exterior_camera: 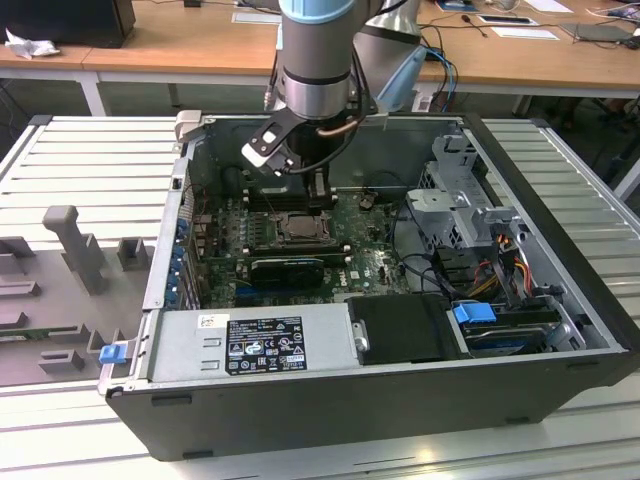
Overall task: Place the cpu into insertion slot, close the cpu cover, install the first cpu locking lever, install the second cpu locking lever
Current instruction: 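Close the cpu cover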
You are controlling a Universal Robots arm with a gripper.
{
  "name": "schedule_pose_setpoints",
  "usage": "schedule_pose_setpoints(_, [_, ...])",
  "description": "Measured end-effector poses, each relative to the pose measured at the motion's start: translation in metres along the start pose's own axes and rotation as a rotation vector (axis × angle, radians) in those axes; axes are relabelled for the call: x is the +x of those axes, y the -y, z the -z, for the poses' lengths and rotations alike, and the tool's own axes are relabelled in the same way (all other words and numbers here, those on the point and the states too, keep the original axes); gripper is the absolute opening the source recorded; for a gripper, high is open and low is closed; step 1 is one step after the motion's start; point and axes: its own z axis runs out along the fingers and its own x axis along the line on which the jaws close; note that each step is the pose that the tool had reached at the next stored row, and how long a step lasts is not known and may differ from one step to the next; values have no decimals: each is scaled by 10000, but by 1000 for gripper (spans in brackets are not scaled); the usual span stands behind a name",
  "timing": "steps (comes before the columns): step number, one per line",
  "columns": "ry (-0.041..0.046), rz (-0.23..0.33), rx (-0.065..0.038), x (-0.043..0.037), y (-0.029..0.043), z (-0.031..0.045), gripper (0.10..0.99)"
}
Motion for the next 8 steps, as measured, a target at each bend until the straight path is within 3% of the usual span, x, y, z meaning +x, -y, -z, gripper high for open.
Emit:
schedule_pose_setpoints(3, [-6, 132, 3, 3, 80, 4, 106])
schedule_pose_setpoints(8, [-6, 133, 3, 5, 125, 6, 106])
